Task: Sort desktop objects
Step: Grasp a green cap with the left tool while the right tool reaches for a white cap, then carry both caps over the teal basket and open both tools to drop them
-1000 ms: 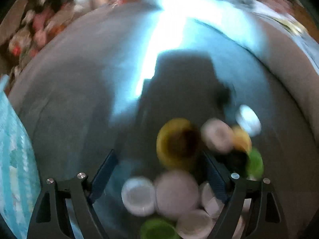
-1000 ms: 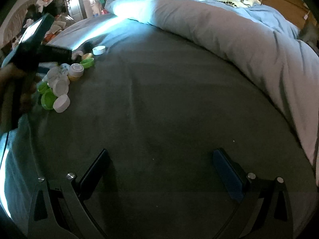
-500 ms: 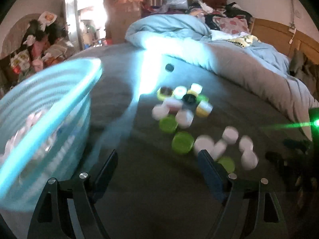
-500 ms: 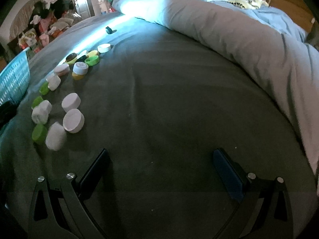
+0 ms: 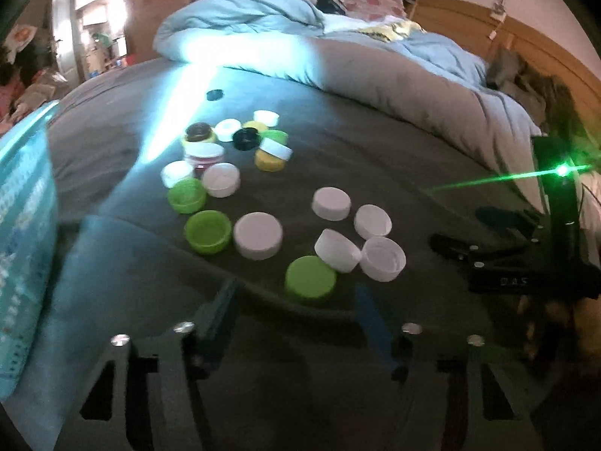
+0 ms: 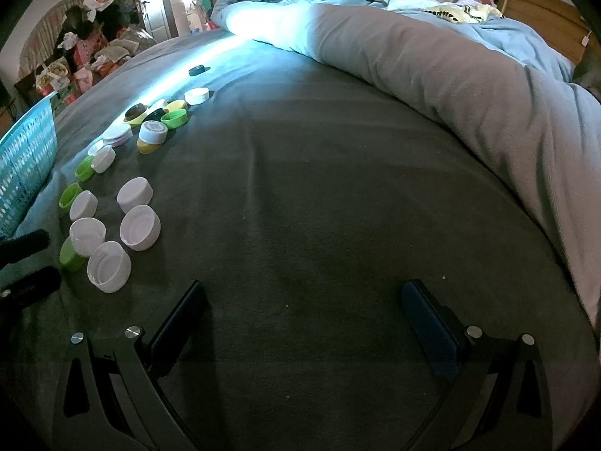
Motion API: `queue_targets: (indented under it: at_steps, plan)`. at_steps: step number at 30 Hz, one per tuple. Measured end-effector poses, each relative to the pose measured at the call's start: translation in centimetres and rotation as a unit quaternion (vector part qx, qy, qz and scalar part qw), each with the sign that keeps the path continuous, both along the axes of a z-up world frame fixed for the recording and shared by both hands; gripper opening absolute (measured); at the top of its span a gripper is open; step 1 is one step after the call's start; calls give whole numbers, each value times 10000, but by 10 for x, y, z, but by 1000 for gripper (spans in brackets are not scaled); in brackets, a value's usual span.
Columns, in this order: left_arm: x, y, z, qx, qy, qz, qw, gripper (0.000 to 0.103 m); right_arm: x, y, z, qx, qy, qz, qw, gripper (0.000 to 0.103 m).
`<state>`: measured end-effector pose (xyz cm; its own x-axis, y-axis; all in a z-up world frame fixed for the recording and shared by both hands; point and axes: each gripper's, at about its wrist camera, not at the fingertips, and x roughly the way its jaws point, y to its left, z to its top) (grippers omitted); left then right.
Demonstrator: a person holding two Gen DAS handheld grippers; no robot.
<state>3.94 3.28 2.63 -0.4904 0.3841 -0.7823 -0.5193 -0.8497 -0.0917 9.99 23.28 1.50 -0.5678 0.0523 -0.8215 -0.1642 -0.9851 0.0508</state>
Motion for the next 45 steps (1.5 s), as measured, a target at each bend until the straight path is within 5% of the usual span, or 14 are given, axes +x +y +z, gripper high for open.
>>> queue_targets:
  at_steps: [4, 6, 8, 10, 18, 26, 29, 36, 37, 45]
  plan:
    - [-3, 7, -7, 64, -140, -175, 9997, 30, 5, 1, 3, -38, 115, -5, 9999, 102]
    - [-1, 8, -7, 45, -124, -210, 9997, 30, 11, 1, 8, -106, 319, 9, 9994, 97]
    - [0, 4, -5, 72, -115, -189, 9997, 30, 20, -2, 18, -146, 548, 78, 9984, 76]
    - [4, -4, -1, 113, -41, -70, 9999, 30, 28, -9, 26, -214, 680, 234, 9972, 69]
    - [12, -43, 8, 216, 36, 478, 9986, 30, 16, -62, 32, -825, 631, 1036, 9892, 69]
    - [15, -51, 12, 268, -8, 610, 9978, 30, -2, -81, 6, -503, 181, 1068, 9928, 65]
    - [14, -56, 14, 297, -24, 702, 9971, 30, -1, -86, 9, -427, 212, 1177, 9919, 45]
    - [17, -69, 27, 387, -51, 908, 9951, 30, -13, -94, 8, -328, 129, 1234, 9917, 38]
    - [18, -72, 31, 405, -43, 946, 9947, 30, -11, -93, 11, -485, 117, 1286, 9904, 27]
    - [33, -105, 101, 499, 411, 1214, 9905, 30, 28, -102, 88, -756, 902, 1276, 9848, 27]
